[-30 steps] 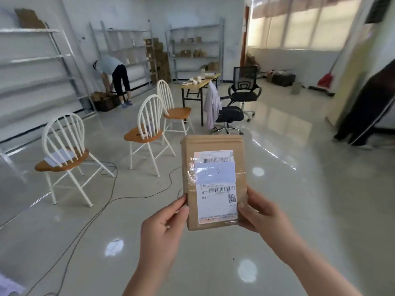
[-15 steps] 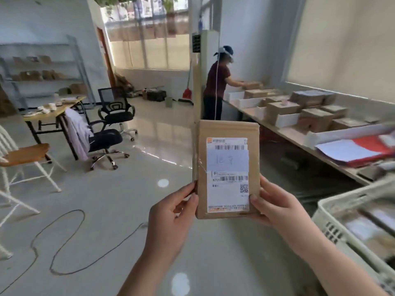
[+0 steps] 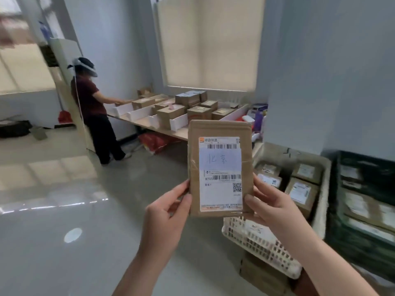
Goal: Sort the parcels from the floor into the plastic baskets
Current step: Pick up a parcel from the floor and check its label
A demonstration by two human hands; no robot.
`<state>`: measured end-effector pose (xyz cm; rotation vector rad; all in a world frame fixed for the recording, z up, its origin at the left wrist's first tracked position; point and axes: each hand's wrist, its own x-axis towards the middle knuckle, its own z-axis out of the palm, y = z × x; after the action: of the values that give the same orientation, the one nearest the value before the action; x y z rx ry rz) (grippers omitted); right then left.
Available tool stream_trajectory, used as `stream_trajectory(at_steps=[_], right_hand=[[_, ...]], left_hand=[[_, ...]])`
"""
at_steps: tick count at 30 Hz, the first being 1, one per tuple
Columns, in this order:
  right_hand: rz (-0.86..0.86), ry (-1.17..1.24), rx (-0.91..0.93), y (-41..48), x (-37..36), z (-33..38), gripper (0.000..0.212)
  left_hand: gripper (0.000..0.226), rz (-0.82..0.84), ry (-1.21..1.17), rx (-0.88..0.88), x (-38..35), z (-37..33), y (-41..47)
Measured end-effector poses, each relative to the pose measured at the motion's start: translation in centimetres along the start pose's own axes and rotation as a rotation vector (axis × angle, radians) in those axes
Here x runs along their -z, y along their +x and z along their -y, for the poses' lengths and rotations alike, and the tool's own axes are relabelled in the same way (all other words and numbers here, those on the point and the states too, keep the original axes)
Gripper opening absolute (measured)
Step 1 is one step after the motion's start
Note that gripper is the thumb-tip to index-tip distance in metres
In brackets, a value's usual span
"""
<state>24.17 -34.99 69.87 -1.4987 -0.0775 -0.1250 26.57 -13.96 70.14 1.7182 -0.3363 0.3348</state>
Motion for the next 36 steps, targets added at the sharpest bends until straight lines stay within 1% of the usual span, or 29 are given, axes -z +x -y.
stream_trajectory(at_steps=[5,10,15,20,26,28,31,36], right_hand=[[-0.138,-0.070,0.028,0.9,2.6,0.6,0.053],[-0.323,-0.109,0.017,0.1,7.2,-0.1,0.055],[-0.491,-0.122,-0.021,-2.4,14.6,-0.6,0.055],[-0.605,-0.153,-0.050,-4.0,23.9,-0.7,0.056],[-0.707,-0.233,-0.083,-5.1,35.6,0.0,0.057],[-0.724,-0.250,-0.095,-4.9,38.9,0.2,0.056],[-0.734,-0.255,-0.128,-4.1,43.2,-0.3,0.054],[-0.783,-0.214,-0.161,-0.9,48.9,-1.8,0.058]], left_hand=[[0.038,0.127,-0.097,-0.035,-3.1,1.0,4.0],[0.038,0.284,-0.154,-0.042,-9.1,1.7,5.8],[0.034,0.450,-0.170,-0.022,-17.9,1.7,6.3],[0.036,0.567,-0.173,-0.025,-29.0,1.0,6.3],[0.040,0.632,-0.171,-0.035,-42.2,-0.5,6.1],[0.042,0.653,-0.161,-0.050,-45.4,-1.1,6.1],[0.041,0.654,-0.175,-0.015,-49.7,-1.0,6.6],[0.038,0.658,-0.153,0.013,-56.0,-0.2,9.6]])
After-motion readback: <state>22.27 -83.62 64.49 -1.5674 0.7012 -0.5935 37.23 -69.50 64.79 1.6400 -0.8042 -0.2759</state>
